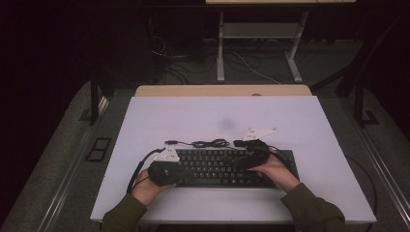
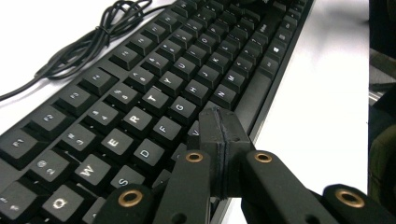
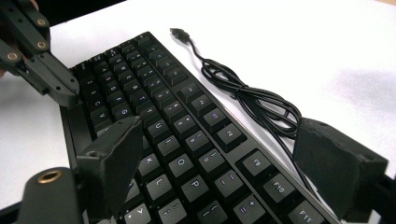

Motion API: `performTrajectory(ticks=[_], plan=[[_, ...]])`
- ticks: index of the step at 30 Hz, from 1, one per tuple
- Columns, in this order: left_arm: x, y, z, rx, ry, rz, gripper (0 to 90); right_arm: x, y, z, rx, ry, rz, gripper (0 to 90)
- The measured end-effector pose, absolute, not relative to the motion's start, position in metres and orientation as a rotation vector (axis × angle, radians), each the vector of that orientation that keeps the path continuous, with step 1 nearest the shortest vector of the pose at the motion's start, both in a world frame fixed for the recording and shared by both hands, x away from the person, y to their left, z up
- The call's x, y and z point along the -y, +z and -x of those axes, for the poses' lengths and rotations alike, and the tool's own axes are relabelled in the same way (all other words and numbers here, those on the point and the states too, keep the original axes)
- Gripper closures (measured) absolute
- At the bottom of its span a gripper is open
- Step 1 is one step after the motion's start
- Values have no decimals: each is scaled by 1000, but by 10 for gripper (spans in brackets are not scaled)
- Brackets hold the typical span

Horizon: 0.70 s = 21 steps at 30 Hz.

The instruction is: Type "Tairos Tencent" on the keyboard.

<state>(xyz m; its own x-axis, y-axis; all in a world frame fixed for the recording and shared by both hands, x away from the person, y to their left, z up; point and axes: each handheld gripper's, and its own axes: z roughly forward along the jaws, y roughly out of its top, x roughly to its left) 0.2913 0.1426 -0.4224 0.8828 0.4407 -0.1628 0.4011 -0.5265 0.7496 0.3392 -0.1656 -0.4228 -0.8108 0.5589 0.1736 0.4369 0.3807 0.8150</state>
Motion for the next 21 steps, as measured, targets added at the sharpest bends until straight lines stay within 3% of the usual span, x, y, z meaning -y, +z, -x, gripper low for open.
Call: performTrajectory(ticks=[21], plan=[[-135,-432,-292,-578,28,-2246,890,166,-423,-340,-2498,1413,-913,157]])
